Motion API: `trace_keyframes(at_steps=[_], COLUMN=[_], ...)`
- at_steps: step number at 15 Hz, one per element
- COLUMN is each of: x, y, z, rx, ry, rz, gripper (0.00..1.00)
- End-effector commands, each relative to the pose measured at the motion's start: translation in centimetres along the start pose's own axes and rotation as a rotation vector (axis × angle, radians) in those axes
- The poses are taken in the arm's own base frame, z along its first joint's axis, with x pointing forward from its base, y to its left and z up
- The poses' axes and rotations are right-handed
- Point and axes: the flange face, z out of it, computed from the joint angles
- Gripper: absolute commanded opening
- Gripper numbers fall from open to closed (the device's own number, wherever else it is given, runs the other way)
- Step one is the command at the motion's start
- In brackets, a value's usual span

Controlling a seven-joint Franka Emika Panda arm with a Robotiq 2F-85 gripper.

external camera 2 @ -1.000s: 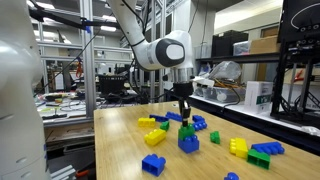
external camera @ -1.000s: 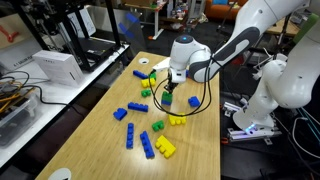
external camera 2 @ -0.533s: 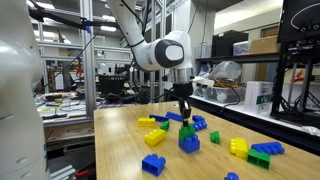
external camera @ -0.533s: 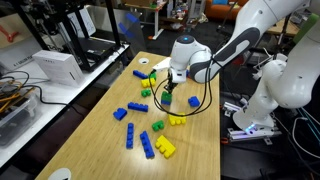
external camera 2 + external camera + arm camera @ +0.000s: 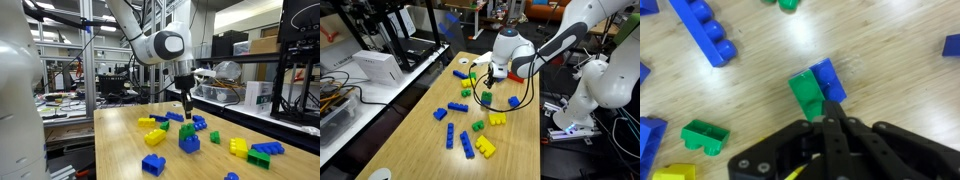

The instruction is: Pick up the green block from the table and put it on the blue block

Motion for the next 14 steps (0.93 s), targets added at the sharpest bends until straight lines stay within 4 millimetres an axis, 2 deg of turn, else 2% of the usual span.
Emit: trace_keyframes(at_steps=[1,2,3,4,8,12,14], x=[-0.3,-0.2,-0.2,-0.3,0.2,2.5,3.4], y=[-0.5,-0.5,-0.5,-0.7,-0.9,1.1,1.5], z=[-4.0,-5.0,-5.6,-6.3,-8.3,-9.3,-9.8], rx=[-0.016,-0.009,-0.004,0.021,0.066,0.091,0.095], ry=[-0.030,-0.014,-0.013,-0.005,0.060,0.138,0.168], rz=[-0.023,-0.031,-0.038,-0.042,-0.077,-0.148,-0.189], gripper=[0.00,0.00,0.26,0.27,0.55,0.81,0.95])
